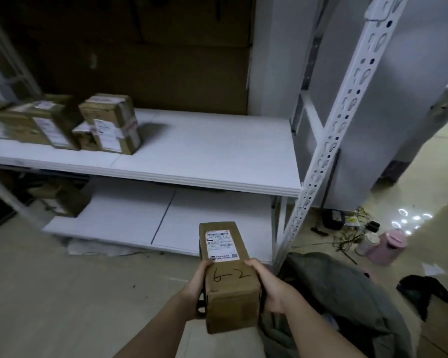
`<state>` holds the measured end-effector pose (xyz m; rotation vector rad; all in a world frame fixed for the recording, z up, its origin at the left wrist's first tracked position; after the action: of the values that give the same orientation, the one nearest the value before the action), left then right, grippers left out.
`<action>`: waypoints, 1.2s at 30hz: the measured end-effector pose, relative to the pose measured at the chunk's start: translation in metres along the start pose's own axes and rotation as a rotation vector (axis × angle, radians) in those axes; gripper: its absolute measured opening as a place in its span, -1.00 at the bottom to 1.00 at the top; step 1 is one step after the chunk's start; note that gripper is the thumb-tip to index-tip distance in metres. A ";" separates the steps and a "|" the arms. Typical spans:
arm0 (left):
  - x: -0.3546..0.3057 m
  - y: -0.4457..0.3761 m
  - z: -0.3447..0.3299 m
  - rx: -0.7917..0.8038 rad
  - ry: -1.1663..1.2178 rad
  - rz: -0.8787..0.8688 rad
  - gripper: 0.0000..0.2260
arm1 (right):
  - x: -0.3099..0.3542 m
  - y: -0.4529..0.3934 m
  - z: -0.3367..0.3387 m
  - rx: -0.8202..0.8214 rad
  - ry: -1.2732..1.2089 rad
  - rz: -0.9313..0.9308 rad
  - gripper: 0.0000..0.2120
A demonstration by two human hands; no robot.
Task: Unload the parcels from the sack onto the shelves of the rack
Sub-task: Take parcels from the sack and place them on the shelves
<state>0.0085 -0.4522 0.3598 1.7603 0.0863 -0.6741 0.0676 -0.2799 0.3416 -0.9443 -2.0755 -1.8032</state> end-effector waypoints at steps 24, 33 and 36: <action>-0.174 0.073 0.276 0.029 -0.179 -0.649 -0.46 | 0.175 -0.038 -0.282 -0.023 0.467 0.483 -0.50; -0.264 0.054 0.294 0.092 -0.290 -0.764 -0.33 | 0.244 -0.079 -0.295 -0.136 0.448 0.737 -0.37; -0.290 0.037 0.294 0.088 -0.321 -0.796 -0.33 | 0.265 -0.109 -0.288 -0.188 0.490 0.813 -0.34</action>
<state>-0.3335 -0.6483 0.4885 1.6524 0.5615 -1.5420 -0.2667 -0.4742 0.4657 -1.0433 -1.0201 -1.5589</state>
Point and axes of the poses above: each hand's wrist, its own y-axis away from the middle knuckle, its own z-axis out of the back of the hand, x = y × z, the point moved 1 cm from there along -y, towards the middle knuckle, and after that the axes turned 5 degrees about x, right-handed, at the moved point
